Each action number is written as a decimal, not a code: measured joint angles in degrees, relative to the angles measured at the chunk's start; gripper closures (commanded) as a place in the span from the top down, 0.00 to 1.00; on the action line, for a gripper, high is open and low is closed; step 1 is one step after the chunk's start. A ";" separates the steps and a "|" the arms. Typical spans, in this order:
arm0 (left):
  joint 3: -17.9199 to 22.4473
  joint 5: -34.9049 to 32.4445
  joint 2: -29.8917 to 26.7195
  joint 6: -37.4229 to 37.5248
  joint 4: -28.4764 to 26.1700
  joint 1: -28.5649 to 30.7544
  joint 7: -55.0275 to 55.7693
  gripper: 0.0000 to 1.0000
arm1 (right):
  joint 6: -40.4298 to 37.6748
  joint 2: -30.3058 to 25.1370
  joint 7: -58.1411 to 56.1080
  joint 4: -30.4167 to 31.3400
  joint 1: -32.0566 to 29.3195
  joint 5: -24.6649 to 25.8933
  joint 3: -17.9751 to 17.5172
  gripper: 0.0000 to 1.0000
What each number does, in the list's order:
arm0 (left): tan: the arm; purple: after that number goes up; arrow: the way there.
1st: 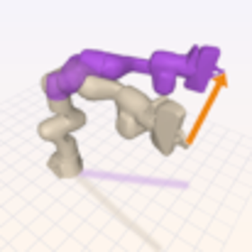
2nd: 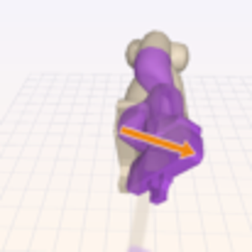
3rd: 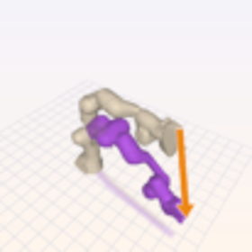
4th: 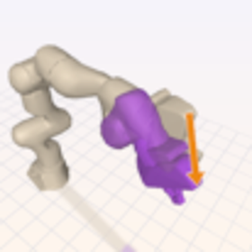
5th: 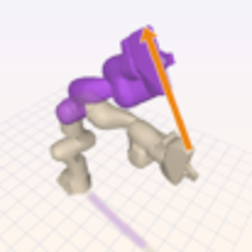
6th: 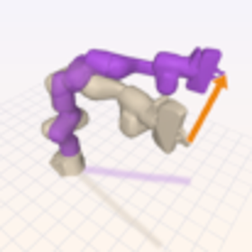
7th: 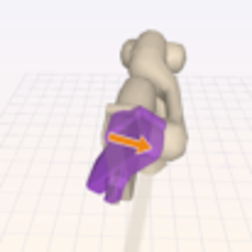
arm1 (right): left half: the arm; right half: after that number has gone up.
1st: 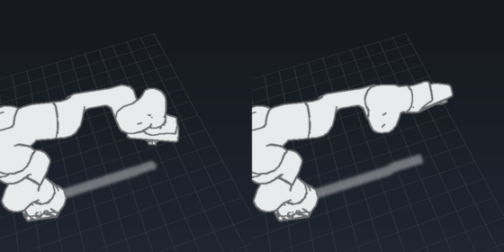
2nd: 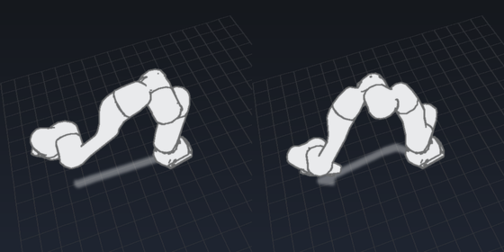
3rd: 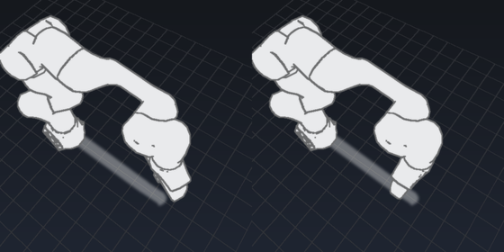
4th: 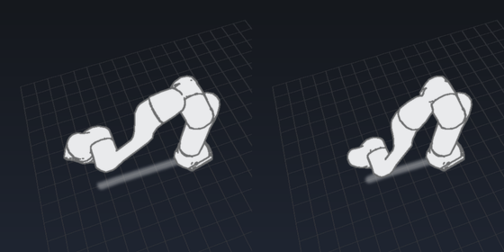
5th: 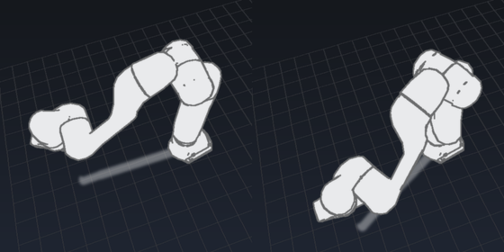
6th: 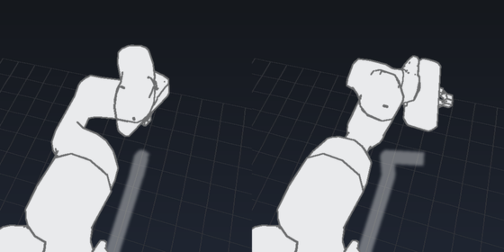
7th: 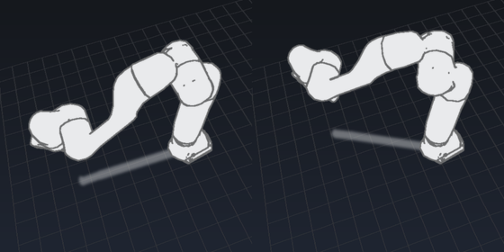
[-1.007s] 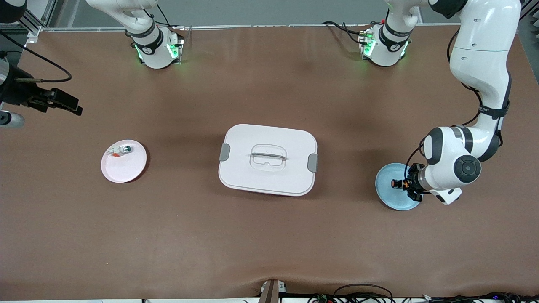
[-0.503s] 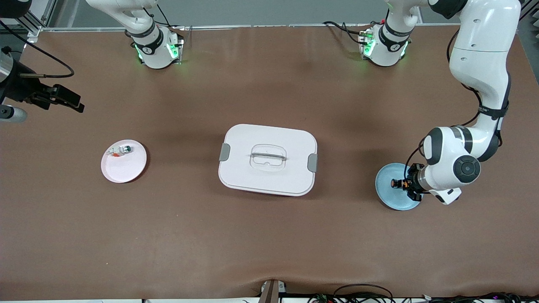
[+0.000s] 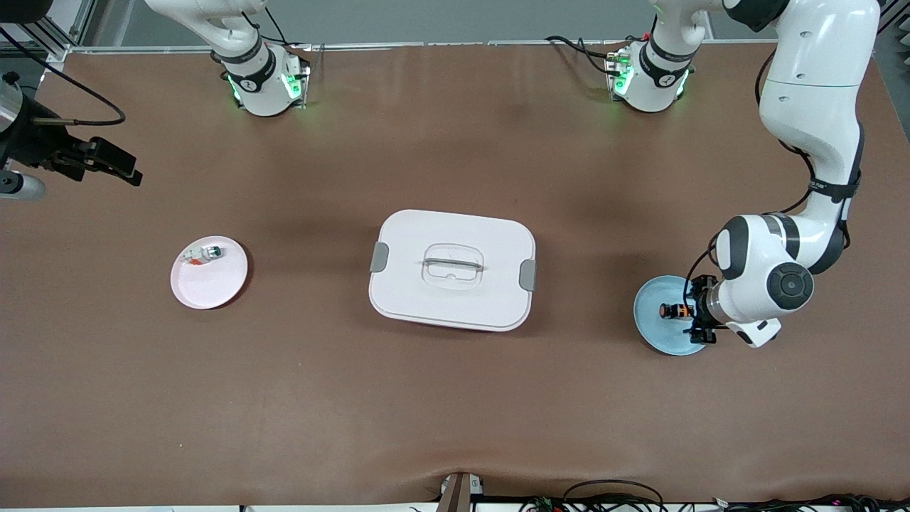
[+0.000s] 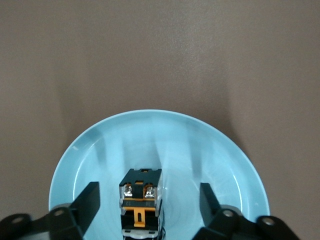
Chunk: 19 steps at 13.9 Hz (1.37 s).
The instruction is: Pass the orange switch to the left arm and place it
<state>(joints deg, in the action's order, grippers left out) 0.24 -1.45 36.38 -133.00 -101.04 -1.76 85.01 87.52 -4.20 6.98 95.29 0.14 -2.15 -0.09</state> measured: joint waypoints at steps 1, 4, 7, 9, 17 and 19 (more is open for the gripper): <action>0.00 -0.05 -0.01 0.03 0.16 0.01 -0.03 1.00 | 0.00 -0.08 0.00 0.00 0.00 0.00 0.00 1.00; 0.03 -0.13 -0.50 1.01 0.63 0.05 -2.97 1.00 | 0.00 -0.14 -0.02 0.04 0.00 0.05 0.00 1.00; 0.17 -0.19 -2.19 4.81 0.68 0.64 -9.11 1.00 | 0.24 -0.14 -0.64 0.24 0.00 0.13 0.00 1.00; 0.21 -0.30 -4.01 7.38 0.55 1.94 -14.59 1.00 | 0.56 -0.14 -2.31 0.28 0.00 0.19 0.00 1.00; 0.26 -0.56 -13.35 9.48 -6.89 6.77 -38.15 1.00 | 0.68 -0.14 -3.17 0.43 0.00 0.28 0.00 1.00; 0.26 -0.57 -16.02 9.48 -8.90 7.94 -44.59 1.00 | 0.68 -0.15 -3.18 0.48 0.00 0.28 0.00 1.00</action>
<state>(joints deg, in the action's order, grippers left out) 0.50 -2.02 20.35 -123.52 -109.94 6.18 40.42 88.21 -4.36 3.81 95.77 0.14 -1.86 -0.09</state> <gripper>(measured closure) 0.000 0.000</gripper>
